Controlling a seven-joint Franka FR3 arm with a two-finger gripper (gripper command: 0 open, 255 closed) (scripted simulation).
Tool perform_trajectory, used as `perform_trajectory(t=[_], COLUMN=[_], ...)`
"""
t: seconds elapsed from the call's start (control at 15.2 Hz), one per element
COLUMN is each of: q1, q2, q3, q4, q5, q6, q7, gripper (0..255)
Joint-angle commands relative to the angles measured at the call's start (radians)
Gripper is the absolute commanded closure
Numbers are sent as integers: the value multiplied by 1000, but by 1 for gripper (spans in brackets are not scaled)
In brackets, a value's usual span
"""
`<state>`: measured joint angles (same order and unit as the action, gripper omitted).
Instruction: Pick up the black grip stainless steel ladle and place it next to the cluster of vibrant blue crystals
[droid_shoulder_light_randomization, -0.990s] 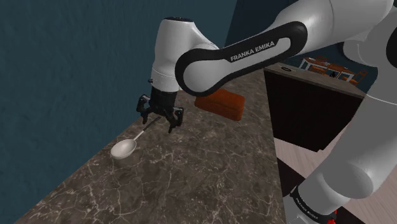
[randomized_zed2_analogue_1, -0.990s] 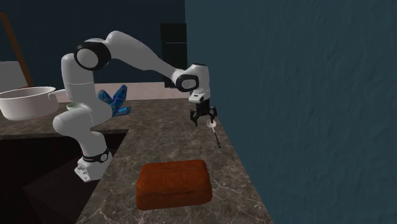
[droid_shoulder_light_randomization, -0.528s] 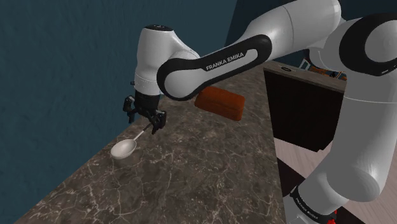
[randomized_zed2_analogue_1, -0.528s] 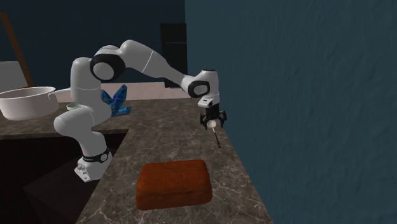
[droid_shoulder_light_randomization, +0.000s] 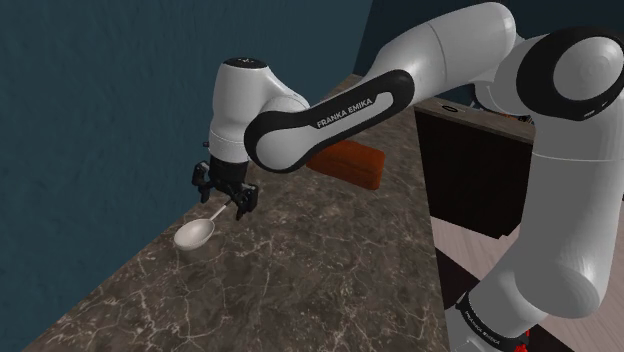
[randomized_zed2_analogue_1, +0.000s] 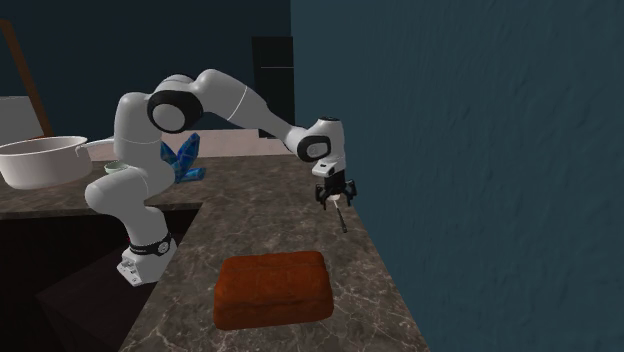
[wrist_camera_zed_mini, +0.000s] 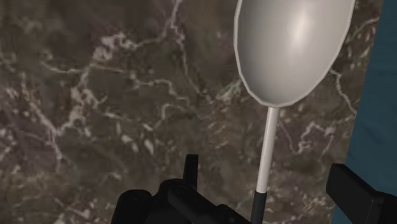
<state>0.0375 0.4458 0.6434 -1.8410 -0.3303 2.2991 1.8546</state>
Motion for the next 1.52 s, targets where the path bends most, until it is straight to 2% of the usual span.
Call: perform_trajectory(t=[0.0, 0.2, 0.26, 0.86, 1.45], q1=[1, 0, 0, 1, -21], q2=[1, 1, 1, 1, -59], q3=[-1, -1, -1, -1, 31], q4=[1, 0, 0, 1, 45], q5=[-1, -1, -1, -1, 52], q6=[1, 1, 1, 1, -93], q7=[0, 0, 0, 0, -33], gripper=[0, 0, 255, 255, 255])
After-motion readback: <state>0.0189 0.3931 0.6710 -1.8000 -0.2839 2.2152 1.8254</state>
